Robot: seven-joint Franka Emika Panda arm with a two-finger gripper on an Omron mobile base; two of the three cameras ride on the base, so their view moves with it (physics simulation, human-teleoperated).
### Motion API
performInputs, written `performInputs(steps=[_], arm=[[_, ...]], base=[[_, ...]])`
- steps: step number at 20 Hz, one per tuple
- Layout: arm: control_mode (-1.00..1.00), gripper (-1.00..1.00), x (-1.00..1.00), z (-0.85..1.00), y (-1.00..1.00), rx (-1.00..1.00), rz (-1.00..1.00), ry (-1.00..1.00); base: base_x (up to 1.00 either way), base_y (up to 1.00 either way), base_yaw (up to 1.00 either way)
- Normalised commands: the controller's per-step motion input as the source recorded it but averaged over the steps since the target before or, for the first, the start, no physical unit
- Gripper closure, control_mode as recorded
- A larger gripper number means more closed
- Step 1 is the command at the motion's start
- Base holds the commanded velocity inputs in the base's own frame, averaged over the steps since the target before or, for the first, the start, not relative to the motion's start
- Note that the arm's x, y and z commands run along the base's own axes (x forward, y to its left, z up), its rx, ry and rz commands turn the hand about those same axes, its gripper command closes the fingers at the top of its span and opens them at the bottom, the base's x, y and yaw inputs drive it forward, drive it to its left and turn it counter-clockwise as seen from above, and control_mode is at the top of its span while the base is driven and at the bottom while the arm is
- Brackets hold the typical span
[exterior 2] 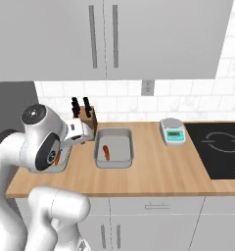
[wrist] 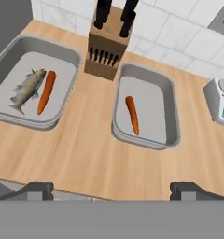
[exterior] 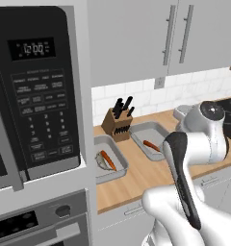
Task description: Place one carrot and one fish in each tupperware on the nearby counter, to pack two identical lunches.
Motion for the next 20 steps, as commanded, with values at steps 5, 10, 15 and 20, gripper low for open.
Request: performInputs(steps=[5,10,15,20], arm=[[1.00,-1.00,-0.40,0.00,0.00,0.00,0.00,-0.07],[1.00,-1.00,0.00,0.00,0.00,0.00,0.00,0.00],[1.00,-1.00,0.00,0.00,0.00,0.00,0.00,0.00],[1.00,-1.00,0.00,0.00,0.00,0.00,0.00,0.00]], base=[[-0.60,0.00,0.00],[-1.00,-0.08,0.00],[-1.00,0.31,0.10],[-1.00,0.99,0.05]])
